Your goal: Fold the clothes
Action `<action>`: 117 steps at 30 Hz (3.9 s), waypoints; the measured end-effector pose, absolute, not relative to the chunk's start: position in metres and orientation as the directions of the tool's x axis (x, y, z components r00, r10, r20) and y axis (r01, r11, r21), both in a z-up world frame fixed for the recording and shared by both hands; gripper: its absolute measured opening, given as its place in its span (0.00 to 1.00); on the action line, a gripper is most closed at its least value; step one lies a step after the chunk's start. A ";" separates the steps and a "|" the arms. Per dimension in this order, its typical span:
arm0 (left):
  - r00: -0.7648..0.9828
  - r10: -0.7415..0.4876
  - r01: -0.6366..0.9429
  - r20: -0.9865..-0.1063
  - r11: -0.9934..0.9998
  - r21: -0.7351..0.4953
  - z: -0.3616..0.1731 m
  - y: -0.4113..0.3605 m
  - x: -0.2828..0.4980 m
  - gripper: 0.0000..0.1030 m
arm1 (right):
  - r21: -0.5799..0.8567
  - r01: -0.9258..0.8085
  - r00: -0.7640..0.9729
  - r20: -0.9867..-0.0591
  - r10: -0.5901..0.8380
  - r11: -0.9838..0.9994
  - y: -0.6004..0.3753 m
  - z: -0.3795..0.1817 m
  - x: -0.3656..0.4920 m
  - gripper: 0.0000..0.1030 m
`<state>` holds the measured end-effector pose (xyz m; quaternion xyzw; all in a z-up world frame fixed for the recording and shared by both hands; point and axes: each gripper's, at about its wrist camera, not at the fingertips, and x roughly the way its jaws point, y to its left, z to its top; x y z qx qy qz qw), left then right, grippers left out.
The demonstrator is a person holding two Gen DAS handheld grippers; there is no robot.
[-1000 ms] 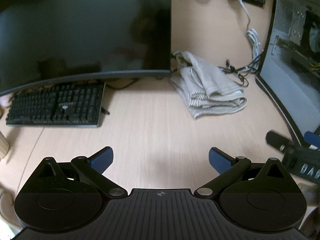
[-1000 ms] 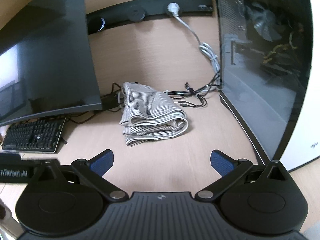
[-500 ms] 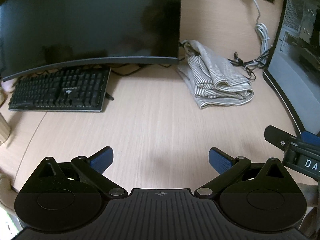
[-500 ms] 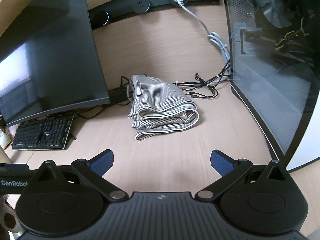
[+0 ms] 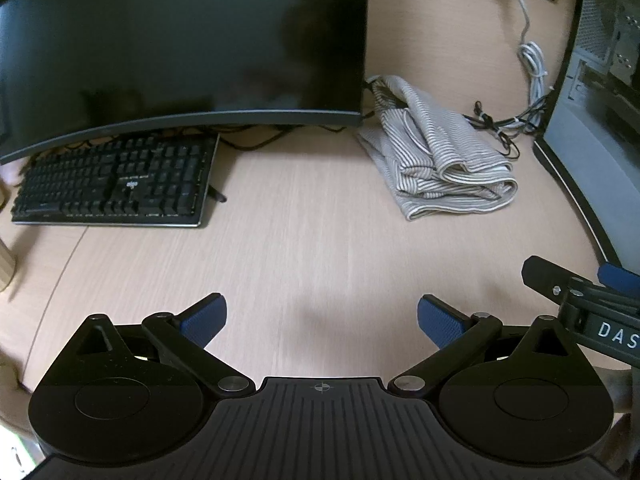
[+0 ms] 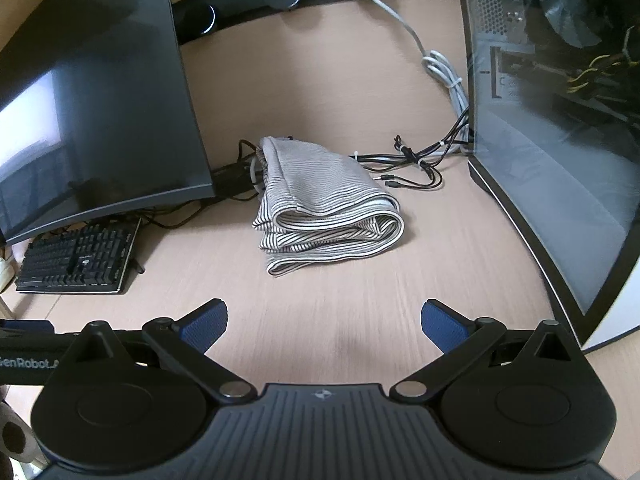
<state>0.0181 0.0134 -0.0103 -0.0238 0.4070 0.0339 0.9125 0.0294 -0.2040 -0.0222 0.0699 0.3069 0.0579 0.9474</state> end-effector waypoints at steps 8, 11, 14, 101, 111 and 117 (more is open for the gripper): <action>0.688 0.024 -0.125 -0.725 0.988 -0.086 -0.012 0.041 0.025 1.00 | -0.003 -0.129 0.864 -0.491 0.111 0.992 -0.172 -0.026 0.074 1.00; 0.696 0.018 -0.141 -0.717 0.984 -0.113 -0.013 0.052 0.028 1.00 | -0.153 -0.196 0.892 -0.437 0.111 0.969 -0.139 -0.028 0.110 1.00; 0.702 -0.011 -0.136 -0.712 0.980 -0.148 -0.013 0.060 0.031 1.00 | -0.260 -0.254 0.882 -0.457 0.113 0.932 -0.106 -0.038 0.156 1.00; 0.786 -0.105 0.137 -0.609 0.991 0.007 -0.024 0.118 0.017 1.00 | -0.271 -0.731 0.578 -0.733 0.358 0.626 -0.100 -0.068 -0.006 0.55; 0.771 -0.124 0.298 -0.624 0.937 0.182 -0.041 0.075 -0.012 1.00 | -0.370 -0.617 0.714 -0.635 0.296 0.695 -0.109 -0.061 0.036 0.26; 0.802 -0.037 0.300 -0.597 0.888 0.348 -0.062 0.033 0.029 1.00 | -0.321 -0.616 0.709 -0.624 0.329 0.719 -0.126 -0.056 0.046 0.27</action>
